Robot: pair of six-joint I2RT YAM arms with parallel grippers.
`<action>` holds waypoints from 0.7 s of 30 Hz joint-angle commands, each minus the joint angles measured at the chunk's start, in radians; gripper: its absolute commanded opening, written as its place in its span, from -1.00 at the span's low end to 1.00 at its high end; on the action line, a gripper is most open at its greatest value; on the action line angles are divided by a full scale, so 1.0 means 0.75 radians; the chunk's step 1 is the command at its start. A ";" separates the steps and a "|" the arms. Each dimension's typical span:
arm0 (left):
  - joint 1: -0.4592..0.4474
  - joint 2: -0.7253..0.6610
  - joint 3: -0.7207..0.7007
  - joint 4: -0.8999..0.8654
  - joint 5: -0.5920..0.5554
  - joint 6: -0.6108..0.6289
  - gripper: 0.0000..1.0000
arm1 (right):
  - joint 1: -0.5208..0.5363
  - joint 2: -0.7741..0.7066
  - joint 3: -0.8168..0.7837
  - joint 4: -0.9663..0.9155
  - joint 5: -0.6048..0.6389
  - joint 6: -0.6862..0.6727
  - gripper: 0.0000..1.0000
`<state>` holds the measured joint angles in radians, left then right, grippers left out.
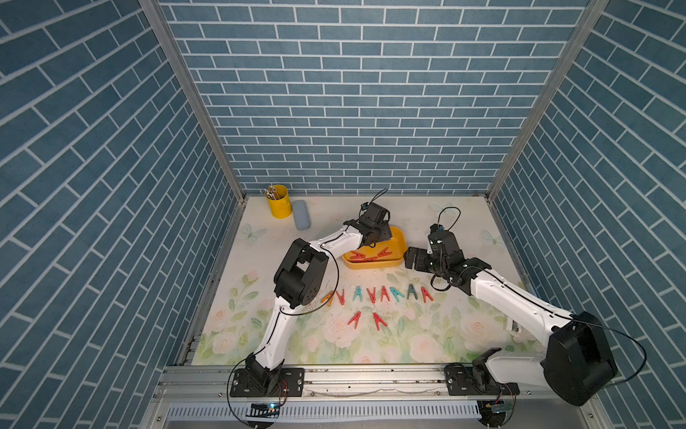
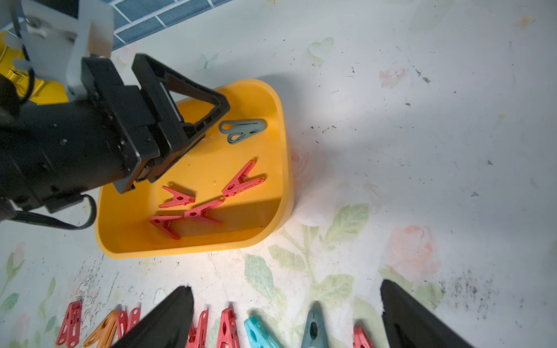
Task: Take the clothespins out of the storage box
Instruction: Pick up the clothespin from the storage box.
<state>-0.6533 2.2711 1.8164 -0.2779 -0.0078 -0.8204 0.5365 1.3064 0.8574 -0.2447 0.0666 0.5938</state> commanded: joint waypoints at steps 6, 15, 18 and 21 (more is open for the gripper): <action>-0.043 0.066 0.087 -0.164 -0.101 0.060 0.17 | -0.018 0.044 0.030 0.032 -0.040 -0.033 0.99; -0.016 0.107 0.088 -0.103 -0.047 0.016 -0.27 | -0.026 0.026 0.023 0.019 -0.037 -0.039 0.99; -0.004 0.120 0.088 -0.085 -0.028 0.004 -0.28 | -0.029 0.023 0.018 0.019 -0.037 -0.035 0.99; 0.005 0.126 0.088 -0.059 -0.011 0.004 -0.31 | -0.030 0.023 0.015 0.021 -0.037 -0.033 0.99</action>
<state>-0.6579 2.3474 1.8862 -0.3462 -0.0315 -0.8112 0.5201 1.3315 0.8574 -0.2367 0.0399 0.5938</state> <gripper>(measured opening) 0.347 0.994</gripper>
